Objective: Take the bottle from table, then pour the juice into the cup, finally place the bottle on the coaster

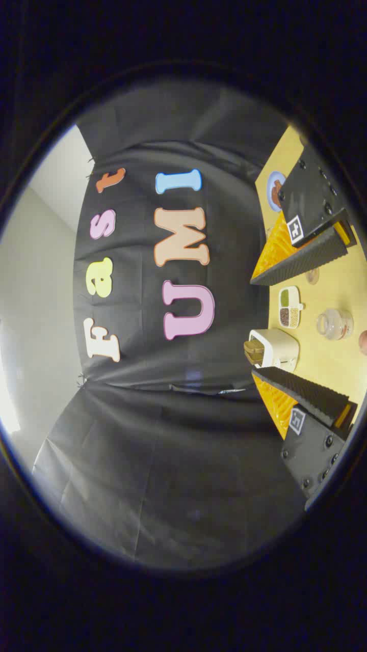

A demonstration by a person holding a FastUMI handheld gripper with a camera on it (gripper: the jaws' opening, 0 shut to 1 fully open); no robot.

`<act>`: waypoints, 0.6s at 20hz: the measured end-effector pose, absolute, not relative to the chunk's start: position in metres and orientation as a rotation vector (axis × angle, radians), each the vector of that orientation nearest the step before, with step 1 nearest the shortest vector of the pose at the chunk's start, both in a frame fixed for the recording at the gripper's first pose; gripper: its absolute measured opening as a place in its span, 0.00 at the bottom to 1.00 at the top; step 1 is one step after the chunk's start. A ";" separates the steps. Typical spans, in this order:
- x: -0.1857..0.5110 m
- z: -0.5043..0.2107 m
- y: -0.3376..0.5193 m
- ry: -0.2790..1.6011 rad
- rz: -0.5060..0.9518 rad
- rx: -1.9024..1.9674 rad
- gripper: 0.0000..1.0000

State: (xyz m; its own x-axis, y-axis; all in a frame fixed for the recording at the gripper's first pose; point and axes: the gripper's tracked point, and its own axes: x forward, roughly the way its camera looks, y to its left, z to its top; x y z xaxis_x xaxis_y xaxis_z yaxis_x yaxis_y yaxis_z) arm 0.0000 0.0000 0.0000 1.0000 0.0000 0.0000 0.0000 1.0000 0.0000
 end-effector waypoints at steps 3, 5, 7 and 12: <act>0.001 -0.009 -0.007 0.015 -0.026 -0.001 0.99; 0.003 -0.017 -0.011 0.031 -0.044 -0.007 0.99; 0.005 -0.023 -0.010 0.043 -0.044 -0.016 0.99; 0.004 -0.046 -0.008 0.081 -0.051 0.000 0.99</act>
State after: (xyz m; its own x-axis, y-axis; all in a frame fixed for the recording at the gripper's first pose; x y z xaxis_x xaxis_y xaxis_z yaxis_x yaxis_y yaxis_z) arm 0.0042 -0.0083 -0.0456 0.9954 -0.0506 -0.0811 0.0506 0.9987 -0.0021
